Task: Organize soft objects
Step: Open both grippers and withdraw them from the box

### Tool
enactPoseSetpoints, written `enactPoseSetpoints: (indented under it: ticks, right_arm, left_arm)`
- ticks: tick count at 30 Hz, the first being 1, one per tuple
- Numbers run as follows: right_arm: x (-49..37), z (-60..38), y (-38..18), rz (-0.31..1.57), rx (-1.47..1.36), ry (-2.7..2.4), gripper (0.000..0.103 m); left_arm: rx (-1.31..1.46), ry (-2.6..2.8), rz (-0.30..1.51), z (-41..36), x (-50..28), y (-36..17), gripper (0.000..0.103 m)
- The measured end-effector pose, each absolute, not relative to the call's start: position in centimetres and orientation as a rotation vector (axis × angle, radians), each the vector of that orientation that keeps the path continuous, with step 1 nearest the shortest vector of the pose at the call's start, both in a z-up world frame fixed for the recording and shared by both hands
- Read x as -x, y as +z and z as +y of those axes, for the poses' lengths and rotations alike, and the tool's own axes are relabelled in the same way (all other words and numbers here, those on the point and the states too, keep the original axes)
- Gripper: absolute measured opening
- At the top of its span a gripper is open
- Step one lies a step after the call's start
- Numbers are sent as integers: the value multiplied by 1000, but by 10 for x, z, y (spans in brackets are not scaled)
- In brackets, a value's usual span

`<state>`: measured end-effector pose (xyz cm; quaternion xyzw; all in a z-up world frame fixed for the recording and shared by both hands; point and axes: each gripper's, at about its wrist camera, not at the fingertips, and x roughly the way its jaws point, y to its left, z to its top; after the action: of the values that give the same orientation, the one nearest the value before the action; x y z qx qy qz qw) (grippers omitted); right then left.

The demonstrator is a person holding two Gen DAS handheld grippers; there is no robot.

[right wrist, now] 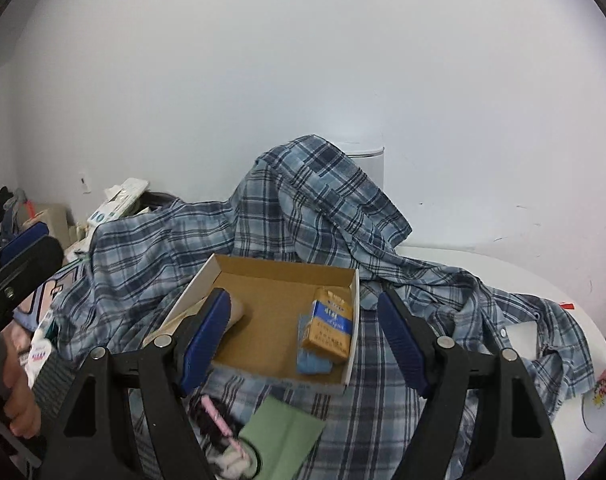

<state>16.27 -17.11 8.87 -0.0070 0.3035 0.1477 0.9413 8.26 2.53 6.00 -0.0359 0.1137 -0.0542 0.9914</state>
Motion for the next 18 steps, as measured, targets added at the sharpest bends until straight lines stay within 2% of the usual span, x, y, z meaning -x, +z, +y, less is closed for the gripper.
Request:
enactPoseSetpoints:
  ticks: [18]
  right_arm:
    - [-115,-186,33,689,12,285,75]
  left_arm:
    - [100,-131,320,28,-41,-7,103]
